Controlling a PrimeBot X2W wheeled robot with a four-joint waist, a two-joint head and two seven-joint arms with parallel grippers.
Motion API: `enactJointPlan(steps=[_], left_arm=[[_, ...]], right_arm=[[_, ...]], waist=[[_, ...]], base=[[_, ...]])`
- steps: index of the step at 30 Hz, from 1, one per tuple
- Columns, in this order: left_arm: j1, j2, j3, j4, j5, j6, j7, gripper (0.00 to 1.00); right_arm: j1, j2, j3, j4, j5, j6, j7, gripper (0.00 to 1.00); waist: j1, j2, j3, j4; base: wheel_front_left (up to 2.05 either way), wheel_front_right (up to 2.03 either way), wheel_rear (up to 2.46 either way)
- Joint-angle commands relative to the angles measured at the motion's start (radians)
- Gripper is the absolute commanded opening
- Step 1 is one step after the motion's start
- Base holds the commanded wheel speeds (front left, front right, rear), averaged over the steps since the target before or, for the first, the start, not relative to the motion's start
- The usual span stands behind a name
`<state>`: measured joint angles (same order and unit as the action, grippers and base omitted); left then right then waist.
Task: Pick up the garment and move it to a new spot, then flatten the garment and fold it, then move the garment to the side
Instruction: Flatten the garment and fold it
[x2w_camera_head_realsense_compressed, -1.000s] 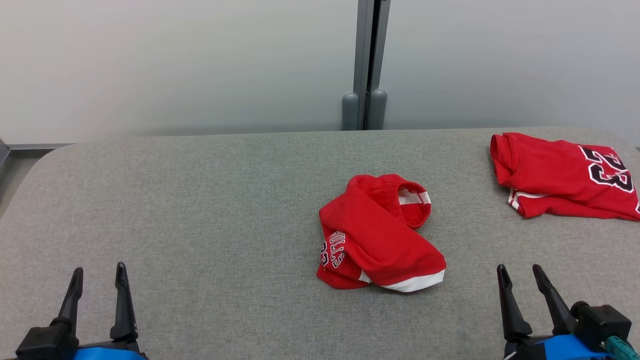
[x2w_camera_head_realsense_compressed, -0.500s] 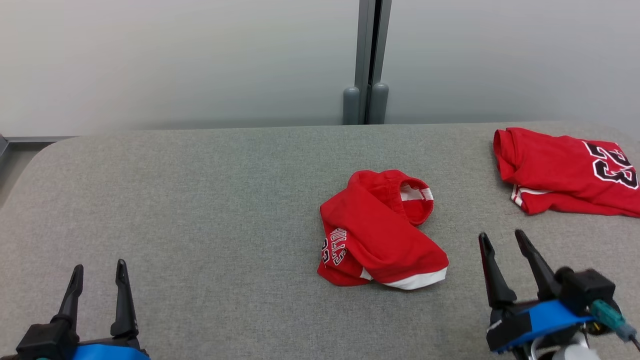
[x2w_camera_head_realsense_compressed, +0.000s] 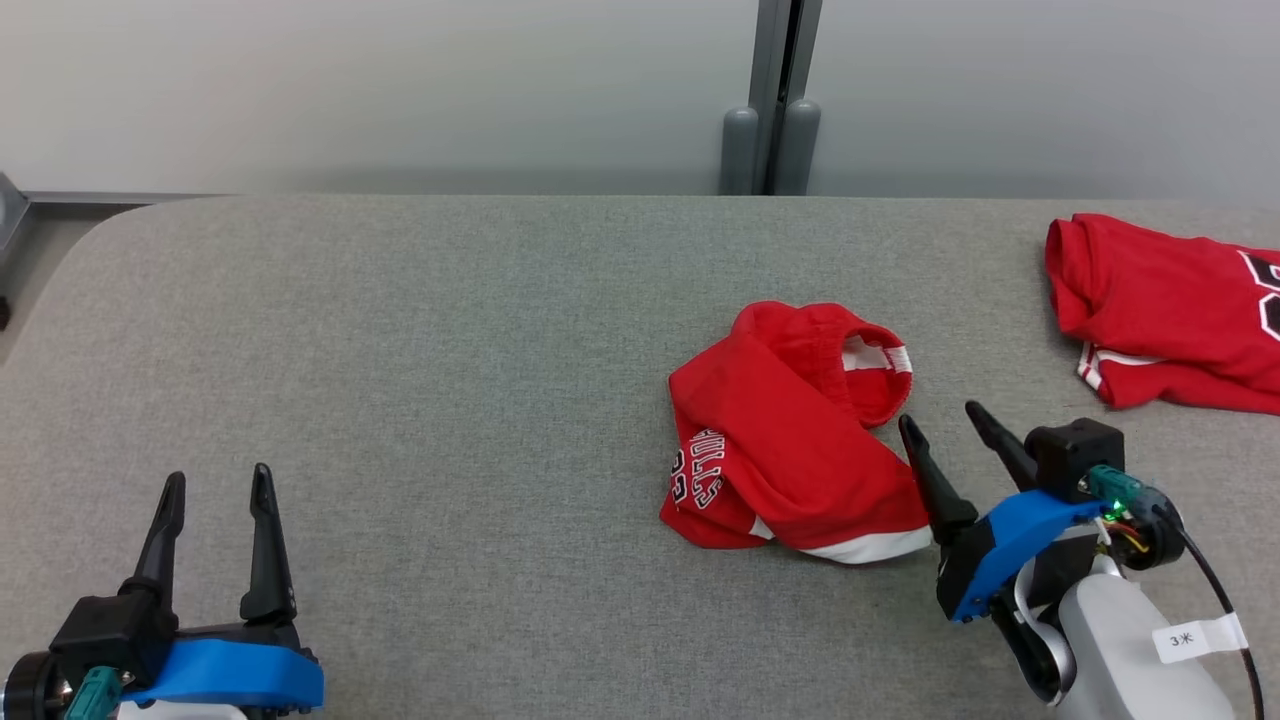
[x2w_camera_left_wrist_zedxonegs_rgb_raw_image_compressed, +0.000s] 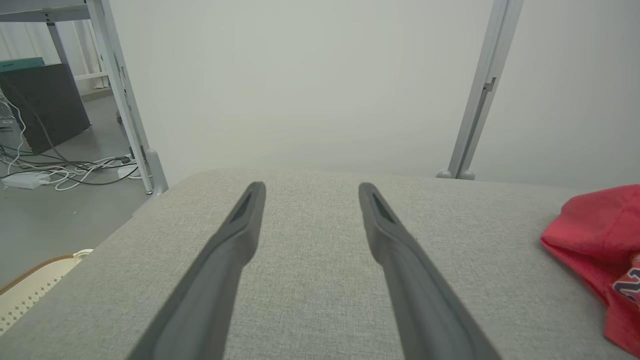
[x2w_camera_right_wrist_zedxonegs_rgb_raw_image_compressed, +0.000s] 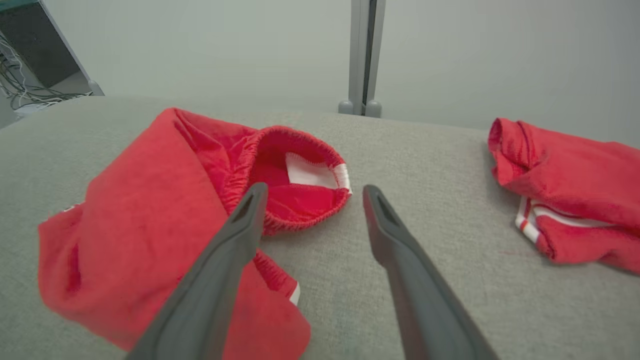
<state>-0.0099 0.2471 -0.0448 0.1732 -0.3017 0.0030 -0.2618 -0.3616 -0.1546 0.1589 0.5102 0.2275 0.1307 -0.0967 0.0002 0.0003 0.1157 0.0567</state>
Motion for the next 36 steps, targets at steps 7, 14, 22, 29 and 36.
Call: enactJointPlan(steps=[7, 14, 22, 29, 36], left_arm=[[-0.033, -0.012, 0.003, 0.010, 0.013, -0.012, -0.004, 1.00], [-0.033, -0.020, 0.011, 0.016, 0.023, -0.018, -0.004, 1.00], [-0.025, -0.025, 0.024, 0.020, 0.028, -0.021, -0.004, 1.00], [-0.015, -0.033, 0.025, 0.013, 0.036, -0.019, -0.004, 1.00], [-0.003, -0.042, 0.032, 0.011, 0.041, -0.026, -0.004, 1.00]], right_arm=[[-0.046, 0.010, 0.086, 0.252, 0.031, 0.000, -0.020, 1.00], [-0.025, 0.044, 0.157, 0.378, 0.103, 0.000, -0.061, 0.39], [-0.086, -0.001, 0.153, 0.379, 0.172, 0.000, -0.141, 0.00], [-0.131, -0.035, 0.113, 0.256, 0.165, 0.000, -0.168, 0.00], [-0.109, 0.031, 0.220, 0.005, 0.104, 0.000, -0.168, 0.00]], waist=[[-0.0002, -0.0003, 0.020, 0.023], [-0.0002, -0.0003, 0.014, 0.029], [-0.0002, -0.0003, 0.003, 0.026], [-0.0002, -0.0003, -0.009, 0.029], [-0.0002, -0.0003, -0.023, 0.044]], base=[[0.00, 0.00, 0.00], [0.00, 0.00, 0.00], [0.00, 0.00, 0.00], [0.00, 0.00, 0.00], [0.00, 0.00, 0.00]])
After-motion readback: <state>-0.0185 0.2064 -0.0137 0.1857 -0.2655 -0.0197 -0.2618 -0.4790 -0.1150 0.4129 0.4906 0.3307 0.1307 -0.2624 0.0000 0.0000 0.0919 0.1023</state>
